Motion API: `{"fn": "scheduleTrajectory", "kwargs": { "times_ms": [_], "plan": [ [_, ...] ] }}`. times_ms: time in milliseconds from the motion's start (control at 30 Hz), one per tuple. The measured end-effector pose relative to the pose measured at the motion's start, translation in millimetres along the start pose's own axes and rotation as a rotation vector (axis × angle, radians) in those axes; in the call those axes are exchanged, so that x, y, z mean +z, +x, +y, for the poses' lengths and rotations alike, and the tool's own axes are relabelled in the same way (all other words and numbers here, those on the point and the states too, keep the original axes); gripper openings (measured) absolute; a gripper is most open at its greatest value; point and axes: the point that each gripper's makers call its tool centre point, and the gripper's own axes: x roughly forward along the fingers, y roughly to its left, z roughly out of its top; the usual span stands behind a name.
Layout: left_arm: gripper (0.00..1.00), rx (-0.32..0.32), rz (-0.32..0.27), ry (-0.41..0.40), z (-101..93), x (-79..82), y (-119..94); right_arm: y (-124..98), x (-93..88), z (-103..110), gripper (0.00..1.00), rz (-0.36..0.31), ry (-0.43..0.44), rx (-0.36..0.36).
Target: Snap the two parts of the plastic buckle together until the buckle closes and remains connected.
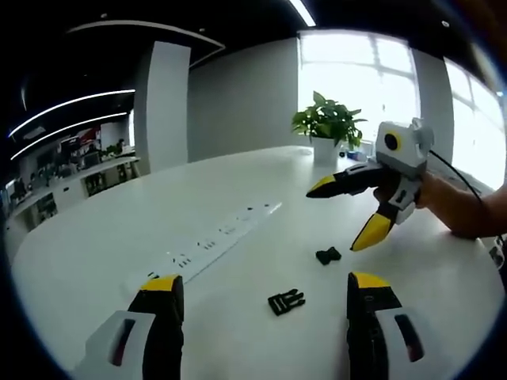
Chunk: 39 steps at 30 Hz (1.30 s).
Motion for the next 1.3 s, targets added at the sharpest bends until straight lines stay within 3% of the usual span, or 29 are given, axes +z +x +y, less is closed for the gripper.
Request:
{"fn": "scheduleTrajectory", "kwargs": {
  "times_ms": [200, 333, 467, 633, 833, 1167, 1300],
  "plan": [
    [0.81, -0.042, 0.007, 0.022, -0.3, 0.8, 0, 4, -0.9, -1, 0.67, 0.008, -0.006, 0.017],
    [0.79, -0.108, 0.053, 0.071, -5.3, -5.2, 0, 1, -5.6, -1, 0.66, 0.013, -0.009, 0.028],
    [0.78, -0.154, 0.041, 0.053, -11.8, -3.5, 2, -2, -7.5, 1, 0.64, 0.010, -0.010, 0.046],
    [0.78, -0.178, 0.068, 0.107, -20.1, -9.1, 6, 0, -10.4, 5, 0.63, 0.024, -0.015, 0.066],
    [0.77, -0.203, 0.068, 0.106, -24.8, -9.5, 4, -1, -10.9, 10, 0.61, 0.033, -0.023, 0.091],
    [0.68, -0.263, 0.094, 0.143, -41.6, -15.5, 3, -2, -10.6, 12, 0.57, 0.035, -0.027, 0.097],
    [0.67, -0.307, 0.090, 0.149, -50.5, -16.5, 0, -2, -14.5, 16, 0.51, 0.060, -0.045, 0.118]
  ]
}}
